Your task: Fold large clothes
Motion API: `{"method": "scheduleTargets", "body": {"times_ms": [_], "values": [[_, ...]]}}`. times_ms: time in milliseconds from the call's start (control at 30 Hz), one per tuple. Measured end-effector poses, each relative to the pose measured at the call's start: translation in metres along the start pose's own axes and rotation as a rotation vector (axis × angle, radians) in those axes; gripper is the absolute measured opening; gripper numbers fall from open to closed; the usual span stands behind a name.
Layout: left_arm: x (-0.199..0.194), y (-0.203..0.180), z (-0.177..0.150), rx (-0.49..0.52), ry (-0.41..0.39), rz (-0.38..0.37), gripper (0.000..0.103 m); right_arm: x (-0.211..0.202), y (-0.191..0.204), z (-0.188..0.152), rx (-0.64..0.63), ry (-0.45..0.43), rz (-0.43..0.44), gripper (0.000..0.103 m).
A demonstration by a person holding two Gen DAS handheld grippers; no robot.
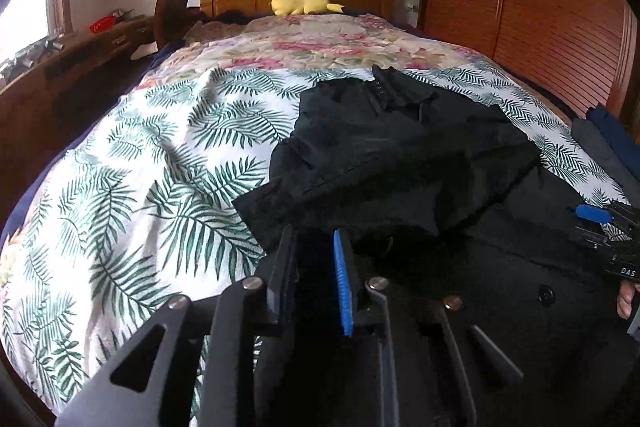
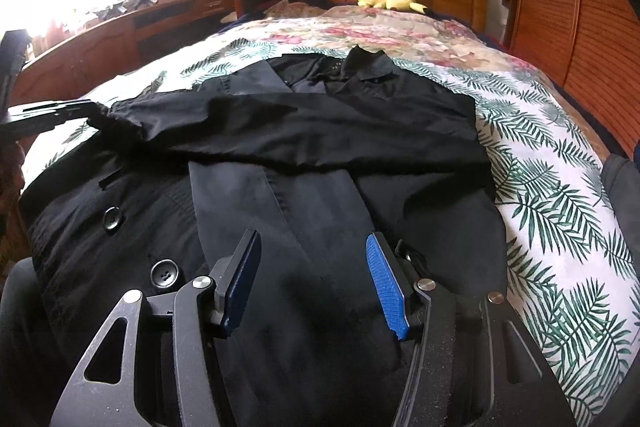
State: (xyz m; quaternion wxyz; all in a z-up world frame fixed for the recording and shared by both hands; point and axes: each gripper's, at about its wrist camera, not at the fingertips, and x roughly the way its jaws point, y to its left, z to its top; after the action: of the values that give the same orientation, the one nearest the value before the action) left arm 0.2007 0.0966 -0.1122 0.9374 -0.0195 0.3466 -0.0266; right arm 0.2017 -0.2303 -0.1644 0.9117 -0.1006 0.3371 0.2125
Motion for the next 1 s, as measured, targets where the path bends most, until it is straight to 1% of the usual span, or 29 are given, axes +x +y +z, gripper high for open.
{"method": "scheduleTargets", "body": {"times_ms": [100,233,300,333,467,600,633,733,833,1000], "values": [[0.004,0.001,-0.004,0.007,0.002,0.025,0.016,-0.002,-0.001,-0.001,-0.003,-0.003,-0.002,0.056],[0.007,-0.006,-0.008,0.049,0.005,0.045,0.015,-0.003,-0.002,-0.001,-0.004,-0.002,-0.006,0.056],[0.005,-0.010,-0.008,0.067,-0.005,0.044,0.007,-0.003,-0.002,-0.001,-0.005,-0.003,-0.007,0.056],[0.003,-0.011,-0.007,0.069,-0.010,0.040,0.005,-0.003,-0.002,-0.001,-0.005,-0.003,-0.007,0.056],[-0.015,-0.016,-0.004,0.054,-0.046,-0.007,0.002,-0.003,-0.001,-0.001,-0.007,-0.005,-0.007,0.056],[-0.044,-0.030,-0.003,0.068,-0.093,-0.048,0.001,-0.005,-0.003,0.000,-0.007,-0.010,-0.007,0.056],[-0.056,-0.034,-0.004,0.068,-0.109,-0.071,0.001,-0.005,-0.004,0.000,-0.006,-0.010,-0.007,0.056],[-0.079,-0.044,-0.005,0.075,-0.134,-0.096,0.001,-0.006,-0.005,0.000,-0.004,-0.014,-0.007,0.056],[-0.097,-0.054,-0.011,0.076,-0.137,-0.133,0.001,-0.007,-0.006,0.002,0.001,-0.020,-0.008,0.056],[-0.104,-0.067,-0.031,0.107,-0.117,-0.143,0.002,-0.008,-0.008,0.002,0.011,-0.023,-0.008,0.056]]}}
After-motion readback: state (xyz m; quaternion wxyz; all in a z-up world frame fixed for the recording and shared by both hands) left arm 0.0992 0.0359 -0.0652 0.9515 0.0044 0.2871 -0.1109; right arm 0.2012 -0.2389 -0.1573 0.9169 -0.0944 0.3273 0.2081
